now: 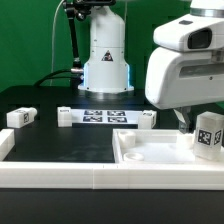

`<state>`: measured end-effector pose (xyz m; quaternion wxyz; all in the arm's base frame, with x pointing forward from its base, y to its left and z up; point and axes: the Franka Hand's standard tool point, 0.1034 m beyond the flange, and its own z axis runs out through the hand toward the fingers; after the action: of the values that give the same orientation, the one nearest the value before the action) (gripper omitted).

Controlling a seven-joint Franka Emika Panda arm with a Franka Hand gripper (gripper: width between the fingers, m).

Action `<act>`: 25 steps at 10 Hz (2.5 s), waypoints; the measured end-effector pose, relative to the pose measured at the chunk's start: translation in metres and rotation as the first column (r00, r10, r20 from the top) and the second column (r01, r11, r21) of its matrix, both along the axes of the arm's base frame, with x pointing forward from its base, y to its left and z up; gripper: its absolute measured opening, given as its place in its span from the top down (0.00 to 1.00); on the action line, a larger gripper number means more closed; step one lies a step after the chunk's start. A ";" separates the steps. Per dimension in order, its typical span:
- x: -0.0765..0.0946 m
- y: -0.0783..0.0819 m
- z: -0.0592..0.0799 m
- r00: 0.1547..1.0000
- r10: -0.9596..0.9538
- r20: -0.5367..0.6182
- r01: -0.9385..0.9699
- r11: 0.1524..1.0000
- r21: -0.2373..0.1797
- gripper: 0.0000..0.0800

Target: Assemble one leg

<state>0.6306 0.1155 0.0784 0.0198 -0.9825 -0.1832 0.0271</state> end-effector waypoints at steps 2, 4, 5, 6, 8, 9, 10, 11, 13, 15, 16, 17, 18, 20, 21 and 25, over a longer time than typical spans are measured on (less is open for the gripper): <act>-0.001 0.005 0.000 0.993 0.116 0.004 -0.116 0.993 0.005 0.19; -0.002 0.010 -0.002 0.987 0.159 0.014 -0.159 0.987 0.010 0.19; -0.002 0.011 -0.003 0.988 0.150 0.020 -0.150 0.989 0.010 0.19; -0.002 0.010 -0.003 0.989 0.150 0.019 -0.150 0.989 0.010 0.19; -0.002 0.009 -0.004 0.989 0.148 0.017 -0.148 0.989 0.010 0.36; -0.002 0.009 -0.004 0.991 0.131 0.016 -0.131 0.991 0.010 0.53; -0.002 0.009 -0.004 0.993 0.115 0.016 -0.115 0.993 0.008 0.53; -0.002 0.008 -0.005 0.993 0.114 0.015 -0.115 0.993 0.007 0.64; -0.002 0.007 -0.005 1.000 0.009 0.012 -0.009 1.000 0.005 0.64; -0.001 0.006 -0.005 0.956 -0.294 0.015 0.294 0.956 -0.008 0.64; 0.000 0.007 -0.005 0.920 -0.391 0.034 0.392 0.920 -0.013 0.64; 0.000 0.006 -0.005 0.852 -0.522 0.036 0.522 0.852 -0.022 0.64; 0.000 0.006 -0.005 0.802 -0.596 0.039 0.597 0.802 -0.028 0.64; 0.000 0.005 -0.006 0.624 -0.780 0.049 0.782 0.622 -0.040 0.63; 0.000 0.005 -0.006 0.587 -0.808 0.050 0.810 0.586 -0.041 0.63; 0.000 0.004 -0.006 0.440 -0.897 0.043 0.898 0.439 -0.040 0.62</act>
Offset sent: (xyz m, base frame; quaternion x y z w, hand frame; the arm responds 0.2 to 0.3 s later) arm -0.0125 0.0116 -0.0028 0.0043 0.0097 -0.1711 0.9852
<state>0.6307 0.1192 0.0723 0.0019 -0.9310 0.3649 0.0101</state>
